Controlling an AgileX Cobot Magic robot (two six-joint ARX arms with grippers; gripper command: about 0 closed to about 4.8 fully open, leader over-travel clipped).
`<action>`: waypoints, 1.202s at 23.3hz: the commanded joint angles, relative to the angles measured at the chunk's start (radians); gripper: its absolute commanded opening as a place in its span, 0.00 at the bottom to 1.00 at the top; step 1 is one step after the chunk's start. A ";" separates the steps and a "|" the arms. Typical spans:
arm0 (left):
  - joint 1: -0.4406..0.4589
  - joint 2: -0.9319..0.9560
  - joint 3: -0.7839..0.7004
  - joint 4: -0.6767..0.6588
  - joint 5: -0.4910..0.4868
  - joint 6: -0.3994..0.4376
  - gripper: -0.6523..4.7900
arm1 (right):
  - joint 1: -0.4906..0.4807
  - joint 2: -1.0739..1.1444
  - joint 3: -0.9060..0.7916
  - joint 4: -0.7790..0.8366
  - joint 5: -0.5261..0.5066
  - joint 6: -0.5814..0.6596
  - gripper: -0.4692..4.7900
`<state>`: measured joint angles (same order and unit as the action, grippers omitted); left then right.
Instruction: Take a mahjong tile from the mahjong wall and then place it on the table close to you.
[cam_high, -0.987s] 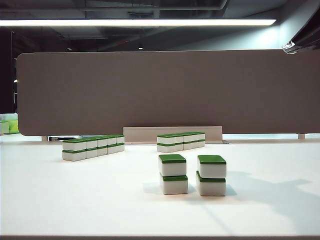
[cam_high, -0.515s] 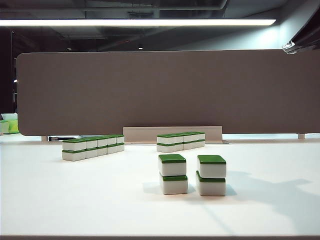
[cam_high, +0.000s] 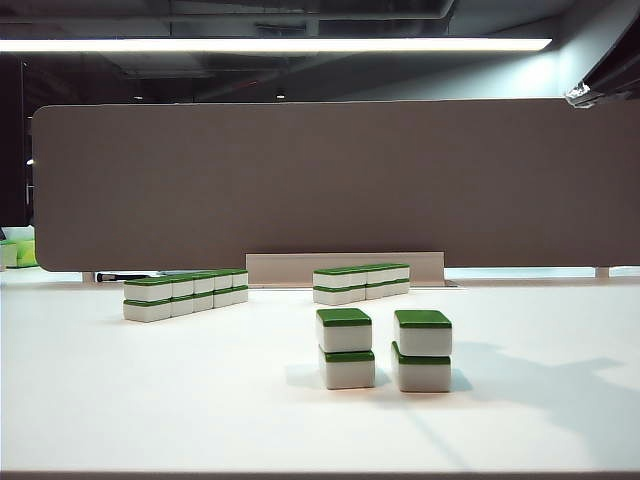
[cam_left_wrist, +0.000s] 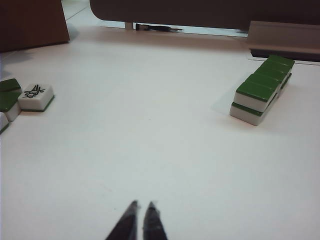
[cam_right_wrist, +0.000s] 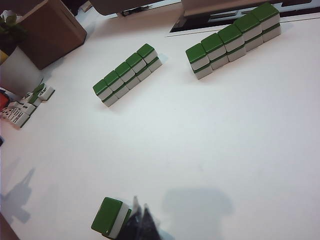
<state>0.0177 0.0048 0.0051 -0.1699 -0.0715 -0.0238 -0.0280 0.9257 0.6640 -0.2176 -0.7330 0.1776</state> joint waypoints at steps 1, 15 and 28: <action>-0.002 0.000 0.002 -0.012 0.005 -0.003 0.16 | 0.000 -0.002 0.005 0.012 -0.002 -0.003 0.09; -0.002 0.000 0.002 -0.012 0.005 -0.003 0.16 | -0.002 0.023 -0.019 0.018 0.088 -0.112 0.09; -0.002 0.000 0.002 -0.012 0.005 -0.003 0.16 | -0.003 -0.181 -0.330 0.245 0.280 -0.111 0.09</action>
<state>0.0174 0.0044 0.0051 -0.1699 -0.0715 -0.0238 -0.0315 0.7681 0.3519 0.0059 -0.4763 0.0685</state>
